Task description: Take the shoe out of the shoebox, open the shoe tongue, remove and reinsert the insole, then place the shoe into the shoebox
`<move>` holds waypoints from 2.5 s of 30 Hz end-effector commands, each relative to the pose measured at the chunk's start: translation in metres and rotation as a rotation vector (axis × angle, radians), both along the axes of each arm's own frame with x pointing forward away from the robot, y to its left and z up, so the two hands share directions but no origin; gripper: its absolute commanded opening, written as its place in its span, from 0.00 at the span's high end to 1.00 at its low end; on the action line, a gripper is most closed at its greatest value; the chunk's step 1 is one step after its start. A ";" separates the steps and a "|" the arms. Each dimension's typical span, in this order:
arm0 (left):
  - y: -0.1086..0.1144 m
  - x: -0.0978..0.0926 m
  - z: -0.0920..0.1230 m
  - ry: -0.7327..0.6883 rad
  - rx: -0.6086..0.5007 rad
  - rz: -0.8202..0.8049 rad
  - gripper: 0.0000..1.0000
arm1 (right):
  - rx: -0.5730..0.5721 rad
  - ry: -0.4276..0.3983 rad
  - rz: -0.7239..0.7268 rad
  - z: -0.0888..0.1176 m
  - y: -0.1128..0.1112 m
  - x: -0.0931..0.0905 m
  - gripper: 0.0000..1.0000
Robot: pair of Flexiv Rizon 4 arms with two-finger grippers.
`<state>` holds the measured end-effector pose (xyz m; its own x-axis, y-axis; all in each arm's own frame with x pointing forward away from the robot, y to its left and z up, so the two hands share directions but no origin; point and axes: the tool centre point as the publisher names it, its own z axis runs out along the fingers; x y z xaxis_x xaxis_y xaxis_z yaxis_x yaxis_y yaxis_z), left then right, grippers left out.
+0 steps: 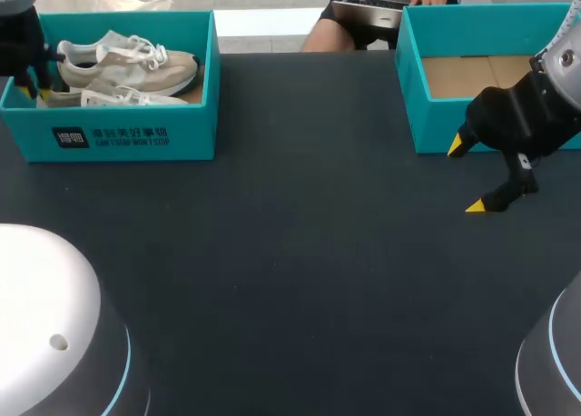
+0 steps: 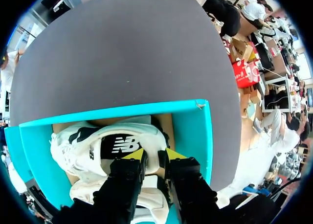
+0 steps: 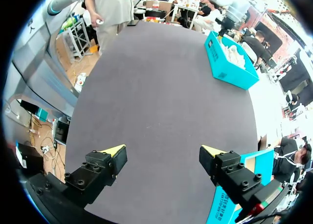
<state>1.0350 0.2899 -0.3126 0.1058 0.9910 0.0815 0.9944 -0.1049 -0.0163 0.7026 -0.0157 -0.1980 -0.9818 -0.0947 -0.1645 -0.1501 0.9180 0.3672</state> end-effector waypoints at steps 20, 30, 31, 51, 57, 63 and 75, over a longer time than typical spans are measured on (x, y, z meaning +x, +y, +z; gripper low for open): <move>0.003 -0.001 -0.014 0.003 0.008 -0.004 0.60 | -0.001 0.001 0.000 -0.001 0.001 0.001 0.00; 0.005 0.001 -0.035 -0.012 -0.003 -0.001 0.54 | -0.001 0.001 0.000 -0.001 0.001 0.001 0.00; 0.006 0.001 -0.036 -0.007 0.002 -0.001 0.55 | -0.001 0.001 0.000 -0.001 0.001 0.001 0.00; 0.019 -0.007 0.040 0.029 0.163 -0.023 1.00 | -0.001 0.001 0.000 -0.001 0.001 0.001 0.00; 0.022 -0.008 0.096 0.020 0.188 -0.005 1.00 | -0.001 0.001 0.000 -0.001 0.001 0.001 0.00; 0.029 -0.013 0.153 -0.017 0.163 0.039 1.00 | -0.001 0.001 0.000 -0.001 0.001 0.001 0.00; 0.040 -0.018 0.184 -0.051 0.120 0.093 1.00 | -0.001 0.001 0.000 -0.001 0.001 0.001 0.00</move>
<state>1.0210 0.3307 -0.1315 0.0065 0.9796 0.2008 0.9997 -0.0107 0.0199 0.7026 -0.0157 -0.1980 -0.9818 -0.0948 -0.1645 -0.1501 0.9180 0.3671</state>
